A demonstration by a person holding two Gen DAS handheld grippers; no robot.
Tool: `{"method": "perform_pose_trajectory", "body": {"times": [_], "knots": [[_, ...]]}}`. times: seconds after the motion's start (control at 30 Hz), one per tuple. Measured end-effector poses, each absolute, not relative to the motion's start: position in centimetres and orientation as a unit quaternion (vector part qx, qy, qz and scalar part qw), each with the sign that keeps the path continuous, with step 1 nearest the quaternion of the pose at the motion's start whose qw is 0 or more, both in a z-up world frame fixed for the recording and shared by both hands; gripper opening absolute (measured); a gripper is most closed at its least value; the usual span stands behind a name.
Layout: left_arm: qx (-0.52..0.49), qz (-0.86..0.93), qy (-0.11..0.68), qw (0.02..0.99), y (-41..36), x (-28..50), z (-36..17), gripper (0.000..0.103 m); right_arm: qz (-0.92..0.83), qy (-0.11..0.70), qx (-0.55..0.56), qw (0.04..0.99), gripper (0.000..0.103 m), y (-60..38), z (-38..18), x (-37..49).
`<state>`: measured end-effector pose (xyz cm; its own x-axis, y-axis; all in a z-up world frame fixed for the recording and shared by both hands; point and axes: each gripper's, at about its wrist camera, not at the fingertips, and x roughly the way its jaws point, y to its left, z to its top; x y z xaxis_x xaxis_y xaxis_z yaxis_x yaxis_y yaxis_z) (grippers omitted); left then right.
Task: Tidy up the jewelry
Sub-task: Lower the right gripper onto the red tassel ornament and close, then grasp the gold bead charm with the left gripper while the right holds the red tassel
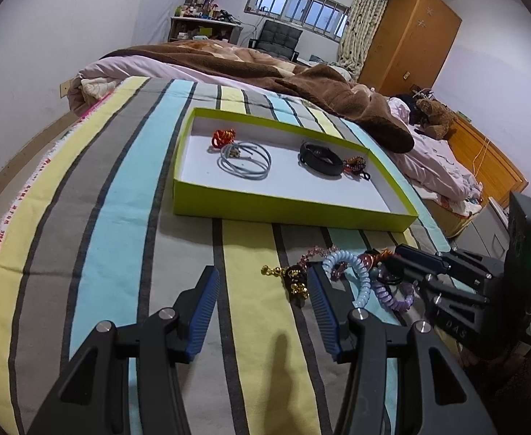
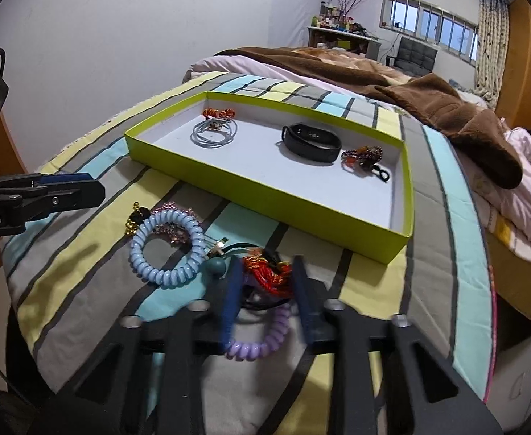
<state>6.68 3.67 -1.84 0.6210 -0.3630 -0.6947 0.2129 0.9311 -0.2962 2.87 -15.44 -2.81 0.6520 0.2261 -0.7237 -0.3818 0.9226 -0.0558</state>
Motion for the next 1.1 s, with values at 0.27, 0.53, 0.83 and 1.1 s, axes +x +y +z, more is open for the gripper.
{"method": "perform_pose_trajectory", "body": {"times": [0.27,0.53,0.83,1.1], "knots": [[-0.066,-0.171,0.413,0.892,2.3,7.1,-2.5,0.053,0.163,0.375,-0.084,0.909,0.011,-16.2,-2.5,2.8],[-0.020,-0.174,0.417,0.892,1.1,7.0,-2.9,0.053,0.160,0.348,-0.010,0.924,0.010,-18.4,-0.7,2.6],[0.006,-0.159,0.419,0.894,-0.2,7.8,-3.2,0.053,0.157,0.324,0.020,0.933,0.010,-19.5,0.9,2.1],[0.037,-0.144,0.413,0.899,-1.3,8.0,-3.3,0.044,0.159,0.323,0.022,0.933,0.010,-19.5,1.0,2.1]]}}
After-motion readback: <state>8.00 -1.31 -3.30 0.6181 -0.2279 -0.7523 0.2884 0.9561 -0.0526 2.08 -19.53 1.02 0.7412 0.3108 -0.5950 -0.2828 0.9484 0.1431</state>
